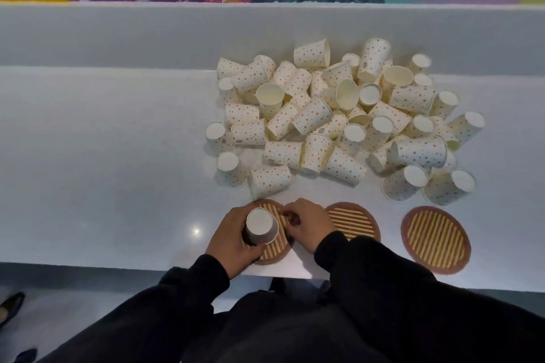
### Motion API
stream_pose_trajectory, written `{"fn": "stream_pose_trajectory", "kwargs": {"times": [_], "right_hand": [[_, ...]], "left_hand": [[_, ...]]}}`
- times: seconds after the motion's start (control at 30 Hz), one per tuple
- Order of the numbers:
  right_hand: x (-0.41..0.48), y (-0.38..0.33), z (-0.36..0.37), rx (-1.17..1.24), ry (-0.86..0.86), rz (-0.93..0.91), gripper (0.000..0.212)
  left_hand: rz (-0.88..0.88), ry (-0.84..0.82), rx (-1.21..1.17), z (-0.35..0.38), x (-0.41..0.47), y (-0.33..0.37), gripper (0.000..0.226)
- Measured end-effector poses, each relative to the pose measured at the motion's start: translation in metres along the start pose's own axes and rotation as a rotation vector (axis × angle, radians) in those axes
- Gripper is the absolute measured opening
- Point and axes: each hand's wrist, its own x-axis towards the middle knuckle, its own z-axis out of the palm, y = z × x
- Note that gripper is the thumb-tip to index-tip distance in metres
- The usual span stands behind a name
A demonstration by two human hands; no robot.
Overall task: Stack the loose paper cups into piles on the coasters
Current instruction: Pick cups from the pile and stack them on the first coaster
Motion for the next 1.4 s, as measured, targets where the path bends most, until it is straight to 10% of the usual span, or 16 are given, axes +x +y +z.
{"fn": "stream_pose_trajectory", "kwargs": {"times": [0.47,0.67,1.4], "right_hand": [[-0.002,-0.005,-0.002,0.153,0.128,0.104,0.021],[0.02,-0.018,-0.015,0.684,0.416,0.376,0.024],[0.038,-0.036,-0.033,1.082,0.248,0.501,0.017]], "left_hand": [[0.064,-0.11,-0.016,-0.024,0.008,-0.009,0.081],[0.086,0.298,0.014,-0.08,0.034,-0.009,0.049],[-0.031,0.246,-0.118,-0.061,0.061,-0.003,0.051]]}}
